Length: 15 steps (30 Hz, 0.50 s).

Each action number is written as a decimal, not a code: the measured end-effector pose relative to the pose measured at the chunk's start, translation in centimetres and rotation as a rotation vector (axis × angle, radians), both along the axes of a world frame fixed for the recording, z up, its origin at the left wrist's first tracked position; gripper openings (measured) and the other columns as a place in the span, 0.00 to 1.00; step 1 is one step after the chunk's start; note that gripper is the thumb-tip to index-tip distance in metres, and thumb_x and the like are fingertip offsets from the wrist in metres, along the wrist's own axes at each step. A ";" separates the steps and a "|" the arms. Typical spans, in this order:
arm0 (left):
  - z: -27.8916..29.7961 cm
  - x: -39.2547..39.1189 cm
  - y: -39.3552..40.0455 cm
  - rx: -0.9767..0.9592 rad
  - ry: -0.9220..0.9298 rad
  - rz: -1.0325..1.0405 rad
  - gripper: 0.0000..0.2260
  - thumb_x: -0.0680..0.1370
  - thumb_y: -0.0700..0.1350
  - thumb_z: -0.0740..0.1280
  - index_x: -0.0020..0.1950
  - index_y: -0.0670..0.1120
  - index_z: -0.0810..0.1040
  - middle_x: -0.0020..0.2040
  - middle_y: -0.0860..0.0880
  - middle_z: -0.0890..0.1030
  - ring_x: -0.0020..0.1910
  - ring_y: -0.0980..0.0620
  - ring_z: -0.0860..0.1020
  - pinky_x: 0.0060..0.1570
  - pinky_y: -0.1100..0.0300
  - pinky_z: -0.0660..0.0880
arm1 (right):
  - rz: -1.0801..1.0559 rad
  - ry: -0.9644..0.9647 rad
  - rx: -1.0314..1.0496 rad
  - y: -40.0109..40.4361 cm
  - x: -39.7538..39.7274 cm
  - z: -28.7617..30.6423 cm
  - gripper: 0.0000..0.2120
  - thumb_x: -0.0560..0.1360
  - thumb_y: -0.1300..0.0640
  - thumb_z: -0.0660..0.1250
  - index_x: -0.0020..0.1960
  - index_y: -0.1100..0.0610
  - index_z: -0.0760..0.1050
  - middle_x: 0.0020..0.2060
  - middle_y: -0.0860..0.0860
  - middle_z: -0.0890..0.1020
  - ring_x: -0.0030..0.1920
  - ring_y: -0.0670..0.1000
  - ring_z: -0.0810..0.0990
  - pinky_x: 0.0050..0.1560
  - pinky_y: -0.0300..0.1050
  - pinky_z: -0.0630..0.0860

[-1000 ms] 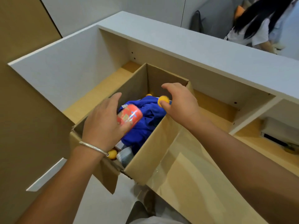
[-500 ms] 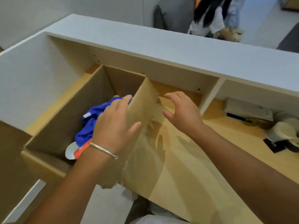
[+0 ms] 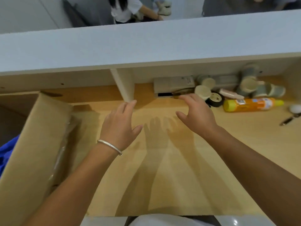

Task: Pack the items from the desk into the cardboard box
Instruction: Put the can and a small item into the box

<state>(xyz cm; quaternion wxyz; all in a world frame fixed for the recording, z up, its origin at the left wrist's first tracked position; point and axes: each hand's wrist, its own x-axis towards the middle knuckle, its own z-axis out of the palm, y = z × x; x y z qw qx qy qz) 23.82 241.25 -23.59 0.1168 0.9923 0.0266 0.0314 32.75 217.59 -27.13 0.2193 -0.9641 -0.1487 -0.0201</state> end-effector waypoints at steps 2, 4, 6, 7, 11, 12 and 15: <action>-0.9 1.9 -2.5 0.004 0.010 -0.049 0.35 0.72 0.55 0.71 0.74 0.48 0.62 0.68 0.47 0.70 0.64 0.46 0.71 0.59 0.51 0.71 | -0.061 0.014 0.001 -3.2 0.6 -0.7 0.26 0.71 0.48 0.72 0.68 0.49 0.70 0.63 0.50 0.74 0.62 0.52 0.73 0.58 0.50 0.74; -1.7 3.8 -4.8 0.011 0.014 -0.094 0.34 0.72 0.55 0.71 0.74 0.48 0.62 0.66 0.46 0.71 0.63 0.45 0.71 0.58 0.51 0.72 | -0.113 0.030 0.003 -6.1 1.2 -1.4 0.26 0.71 0.49 0.73 0.67 0.50 0.70 0.61 0.50 0.75 0.60 0.53 0.73 0.57 0.51 0.74; -2.5 5.6 -7.0 0.006 0.021 -0.127 0.34 0.72 0.55 0.71 0.74 0.49 0.61 0.66 0.46 0.70 0.62 0.44 0.72 0.57 0.49 0.72 | -0.158 0.047 0.003 -8.6 1.9 -2.2 0.27 0.70 0.50 0.73 0.67 0.51 0.71 0.62 0.52 0.75 0.61 0.54 0.73 0.58 0.52 0.74; -3.0 6.5 -8.0 0.002 0.024 -0.140 0.34 0.72 0.55 0.71 0.74 0.49 0.60 0.67 0.46 0.70 0.63 0.44 0.71 0.57 0.49 0.73 | -0.175 0.053 -0.003 -9.8 2.4 -2.6 0.28 0.70 0.51 0.74 0.67 0.52 0.71 0.62 0.53 0.75 0.62 0.55 0.73 0.59 0.52 0.73; -4.6 10.1 -12.1 -0.027 0.029 -0.184 0.35 0.72 0.55 0.70 0.75 0.51 0.59 0.70 0.48 0.68 0.64 0.46 0.70 0.56 0.51 0.72 | -0.245 0.081 -0.051 -13.7 4.1 -3.9 0.30 0.69 0.52 0.74 0.69 0.53 0.70 0.66 0.55 0.73 0.65 0.56 0.71 0.60 0.53 0.71; -5.0 11.1 -13.1 -0.038 0.028 -0.197 0.35 0.72 0.55 0.71 0.75 0.51 0.60 0.70 0.48 0.68 0.64 0.46 0.70 0.56 0.51 0.72 | -0.255 0.087 -0.055 -14.7 4.6 -4.2 0.30 0.69 0.52 0.74 0.69 0.53 0.70 0.66 0.55 0.73 0.64 0.57 0.71 0.60 0.53 0.72; -6.1 14.1 -15.8 -0.062 0.024 -0.238 0.35 0.72 0.54 0.71 0.74 0.51 0.60 0.69 0.47 0.68 0.65 0.46 0.70 0.58 0.51 0.71 | -0.253 0.104 -0.048 -17.5 6.0 -5.2 0.29 0.69 0.54 0.74 0.68 0.53 0.71 0.63 0.57 0.74 0.63 0.59 0.71 0.58 0.53 0.71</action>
